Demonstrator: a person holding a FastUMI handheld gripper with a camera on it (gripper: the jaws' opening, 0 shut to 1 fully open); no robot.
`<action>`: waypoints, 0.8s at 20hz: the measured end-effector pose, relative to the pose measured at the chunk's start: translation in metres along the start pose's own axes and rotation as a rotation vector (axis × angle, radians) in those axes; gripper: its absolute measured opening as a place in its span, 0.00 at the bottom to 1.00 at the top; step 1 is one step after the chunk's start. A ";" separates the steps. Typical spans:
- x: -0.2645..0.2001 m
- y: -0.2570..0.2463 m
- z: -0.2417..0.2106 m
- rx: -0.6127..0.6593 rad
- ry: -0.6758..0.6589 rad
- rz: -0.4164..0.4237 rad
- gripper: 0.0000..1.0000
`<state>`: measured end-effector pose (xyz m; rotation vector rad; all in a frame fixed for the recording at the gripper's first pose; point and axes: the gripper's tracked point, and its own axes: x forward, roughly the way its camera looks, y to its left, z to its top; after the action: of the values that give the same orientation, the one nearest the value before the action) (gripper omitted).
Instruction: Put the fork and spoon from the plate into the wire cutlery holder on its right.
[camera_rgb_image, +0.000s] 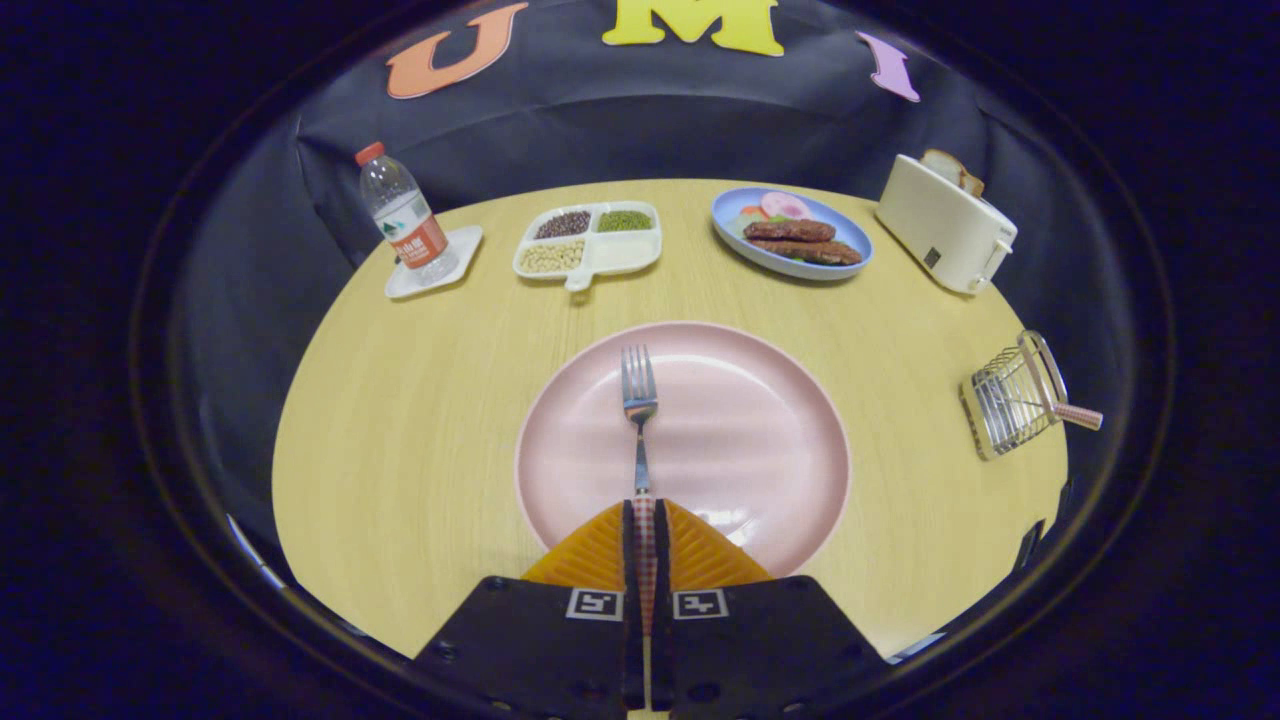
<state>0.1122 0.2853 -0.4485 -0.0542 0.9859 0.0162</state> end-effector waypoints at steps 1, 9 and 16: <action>-0.012 -0.005 0.003 -0.008 -0.006 0.007 0.03; -0.099 -0.080 0.051 -0.070 -0.077 0.012 0.03; -0.137 -0.180 0.081 -0.114 -0.093 -0.037 0.03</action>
<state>0.1104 0.1110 -0.2828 -0.1748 0.8907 0.0408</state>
